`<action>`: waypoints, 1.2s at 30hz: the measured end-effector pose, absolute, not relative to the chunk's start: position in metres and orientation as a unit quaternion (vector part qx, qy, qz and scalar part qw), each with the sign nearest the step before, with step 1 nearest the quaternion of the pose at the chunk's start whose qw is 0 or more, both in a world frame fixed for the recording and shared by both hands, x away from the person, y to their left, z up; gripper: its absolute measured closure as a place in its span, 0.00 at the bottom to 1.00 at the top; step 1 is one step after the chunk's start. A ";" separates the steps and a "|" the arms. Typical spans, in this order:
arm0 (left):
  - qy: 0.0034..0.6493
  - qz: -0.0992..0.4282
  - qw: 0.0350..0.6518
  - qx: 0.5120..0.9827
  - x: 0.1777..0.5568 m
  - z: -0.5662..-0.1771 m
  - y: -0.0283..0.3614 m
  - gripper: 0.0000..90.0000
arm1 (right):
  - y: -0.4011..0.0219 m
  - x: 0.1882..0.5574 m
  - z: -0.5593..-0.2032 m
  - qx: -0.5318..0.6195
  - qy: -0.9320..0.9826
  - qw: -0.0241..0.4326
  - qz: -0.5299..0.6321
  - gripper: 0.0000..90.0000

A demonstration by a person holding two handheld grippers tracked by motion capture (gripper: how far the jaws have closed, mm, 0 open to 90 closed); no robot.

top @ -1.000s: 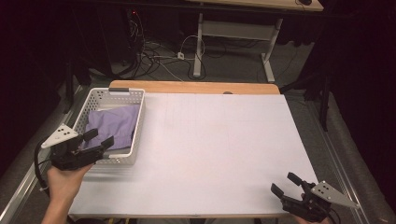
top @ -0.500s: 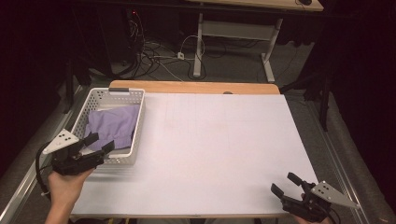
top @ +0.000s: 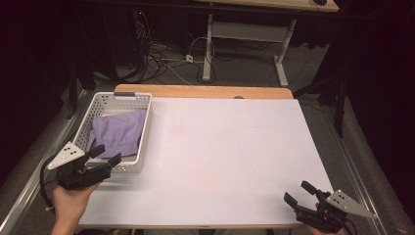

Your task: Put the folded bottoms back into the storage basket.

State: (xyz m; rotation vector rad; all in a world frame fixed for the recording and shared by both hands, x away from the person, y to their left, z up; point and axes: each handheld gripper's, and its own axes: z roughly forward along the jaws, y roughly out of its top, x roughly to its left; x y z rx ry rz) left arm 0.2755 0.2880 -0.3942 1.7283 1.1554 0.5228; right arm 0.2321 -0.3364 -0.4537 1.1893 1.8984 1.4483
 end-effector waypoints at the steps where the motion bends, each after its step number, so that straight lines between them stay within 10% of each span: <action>1: 0.473 0.213 0.479 0.708 0.275 -0.395 0.288 0.34 | -0.336 0.232 -0.454 0.434 0.692 0.235 0.528 0.23; 36: 0.482 0.216 0.466 0.710 0.264 -0.419 0.286 0.34 | -0.337 0.232 -0.454 0.434 0.691 0.237 0.528 0.23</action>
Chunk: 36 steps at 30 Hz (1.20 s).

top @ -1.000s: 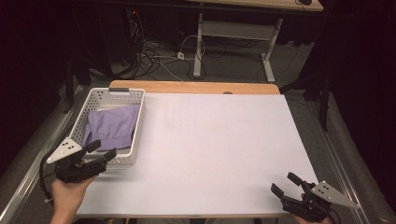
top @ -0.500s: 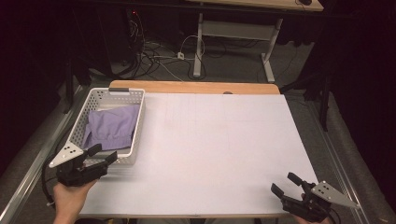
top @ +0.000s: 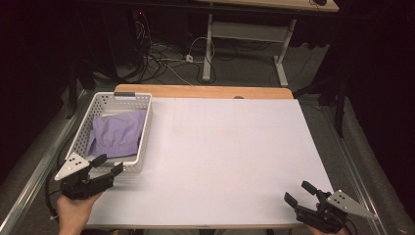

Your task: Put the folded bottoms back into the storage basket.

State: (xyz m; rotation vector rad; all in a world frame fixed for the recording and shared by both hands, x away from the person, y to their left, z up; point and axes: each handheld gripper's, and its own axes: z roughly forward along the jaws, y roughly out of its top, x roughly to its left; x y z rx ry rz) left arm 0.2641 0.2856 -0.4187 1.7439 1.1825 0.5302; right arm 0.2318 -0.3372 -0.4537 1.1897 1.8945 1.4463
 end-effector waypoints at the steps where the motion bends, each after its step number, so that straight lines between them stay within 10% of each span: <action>1: 0.482 0.216 0.466 0.710 0.264 -0.419 0.286 0.34 | -0.337 0.232 -0.454 0.434 0.691 0.236 0.528 0.23; 36: 0.494 0.220 0.475 0.694 0.246 -0.443 0.288 0.34 | -0.338 0.231 -0.454 0.434 0.692 0.238 0.526 0.23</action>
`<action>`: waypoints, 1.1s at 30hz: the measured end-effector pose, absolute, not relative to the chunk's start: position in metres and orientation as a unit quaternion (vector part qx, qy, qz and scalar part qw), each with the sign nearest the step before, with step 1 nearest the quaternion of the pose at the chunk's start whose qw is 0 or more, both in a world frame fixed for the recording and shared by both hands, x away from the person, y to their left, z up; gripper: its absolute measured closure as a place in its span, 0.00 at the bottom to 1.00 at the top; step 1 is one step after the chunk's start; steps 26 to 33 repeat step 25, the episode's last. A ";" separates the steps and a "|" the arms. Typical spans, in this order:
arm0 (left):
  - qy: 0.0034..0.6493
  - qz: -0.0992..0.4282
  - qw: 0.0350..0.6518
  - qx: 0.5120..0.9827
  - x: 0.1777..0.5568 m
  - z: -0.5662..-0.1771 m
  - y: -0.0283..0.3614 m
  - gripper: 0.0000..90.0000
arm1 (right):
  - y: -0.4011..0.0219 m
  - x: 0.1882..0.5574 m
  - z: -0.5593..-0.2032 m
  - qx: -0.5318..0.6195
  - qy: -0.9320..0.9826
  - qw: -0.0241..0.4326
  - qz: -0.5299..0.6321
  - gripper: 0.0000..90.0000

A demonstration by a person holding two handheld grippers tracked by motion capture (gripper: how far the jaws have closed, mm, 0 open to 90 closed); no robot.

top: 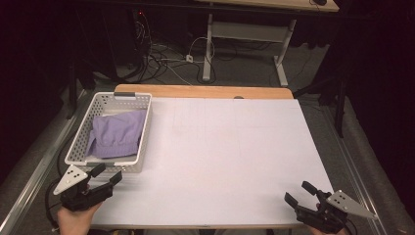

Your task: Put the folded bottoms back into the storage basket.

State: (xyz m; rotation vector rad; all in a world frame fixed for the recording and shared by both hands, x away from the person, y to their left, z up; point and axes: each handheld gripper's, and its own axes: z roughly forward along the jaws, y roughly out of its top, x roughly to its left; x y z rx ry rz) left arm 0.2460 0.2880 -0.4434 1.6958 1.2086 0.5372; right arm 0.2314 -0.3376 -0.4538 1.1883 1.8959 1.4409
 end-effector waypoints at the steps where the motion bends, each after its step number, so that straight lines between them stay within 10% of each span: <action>1: 0.494 0.220 0.475 0.694 0.245 -0.444 0.288 0.34 | -0.338 0.231 -0.454 0.434 0.692 0.238 0.526 0.23; 33: 0.507 0.214 0.480 0.684 0.242 -0.453 0.291 0.34 | -0.337 0.232 -0.454 0.432 0.692 0.237 0.527 0.23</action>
